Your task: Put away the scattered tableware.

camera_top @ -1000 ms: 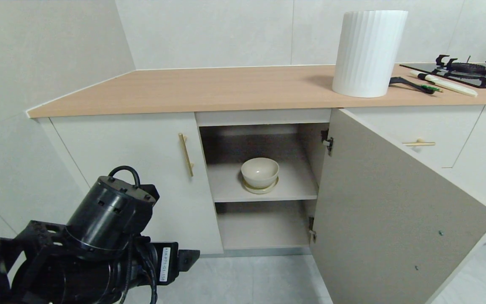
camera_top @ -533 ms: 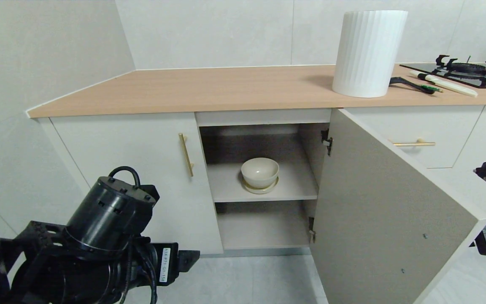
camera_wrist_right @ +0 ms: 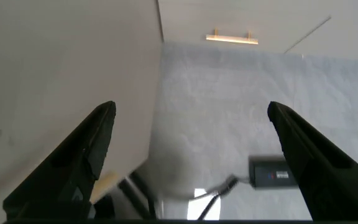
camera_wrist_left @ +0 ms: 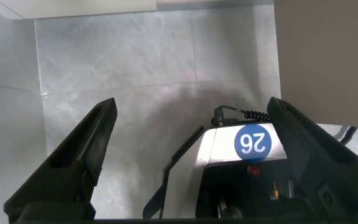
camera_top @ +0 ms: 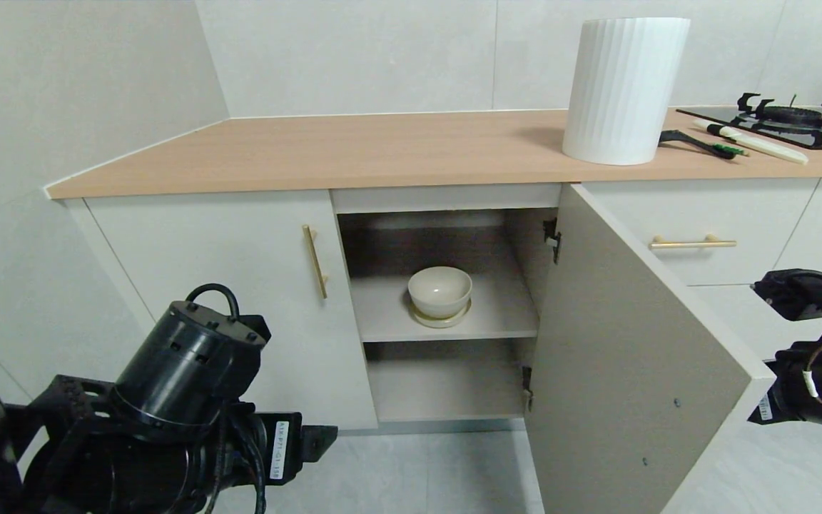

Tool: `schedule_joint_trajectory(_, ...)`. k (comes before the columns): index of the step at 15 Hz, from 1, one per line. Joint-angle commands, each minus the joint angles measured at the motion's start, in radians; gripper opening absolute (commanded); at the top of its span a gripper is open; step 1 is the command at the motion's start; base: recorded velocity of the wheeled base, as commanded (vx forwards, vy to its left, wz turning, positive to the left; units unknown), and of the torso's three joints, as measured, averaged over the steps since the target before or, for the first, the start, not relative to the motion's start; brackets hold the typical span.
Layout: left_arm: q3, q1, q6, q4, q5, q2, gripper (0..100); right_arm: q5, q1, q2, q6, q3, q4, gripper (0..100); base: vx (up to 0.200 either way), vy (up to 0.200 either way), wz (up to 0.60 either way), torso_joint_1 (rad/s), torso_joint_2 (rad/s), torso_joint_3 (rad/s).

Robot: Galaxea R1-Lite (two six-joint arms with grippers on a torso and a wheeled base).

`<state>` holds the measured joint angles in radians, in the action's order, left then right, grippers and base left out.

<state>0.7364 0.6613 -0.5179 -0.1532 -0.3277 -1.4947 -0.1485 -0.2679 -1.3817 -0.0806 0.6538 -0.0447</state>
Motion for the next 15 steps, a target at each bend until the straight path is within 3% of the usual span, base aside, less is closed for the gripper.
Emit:
schedule_joint_trajectory(1, 0.000, 0.000, -0.001, 0.000, -0.001, -0.002, 100, 0.000, -0.005, -0.028, 0.002, -0.031, -0.023, 100, 0.000, 0.000, 0.00, 0.000, 0.00, 0.000)
schedule_joint_trajectory(3, 0.000, 0.000, -0.001, 0.000, -0.001, -0.002, 100, 0.000, -0.007, -0.028, 0.002, -0.033, -0.023, 100, 0.000, 0.000, 0.00, 0.000, 0.00, 0.000)
schedule_joint_trajectory(10, 0.000, 0.000, -0.001, 0.000, -0.001, -0.001, 100, 0.000, -0.071, -0.043, -0.050, -0.028, -0.026, 100, -0.171, 0.000, 0.00, 0.003, 0.00, 0.002)
schedule_joint_trajectory(15, 0.000, 0.000, -0.001, 0.000, -0.001, -0.001, 100, -0.011, -0.080, -0.180, -0.159, -0.036, -0.221, 100, 0.000, 0.000, 0.00, 0.000, 0.00, 0.000)
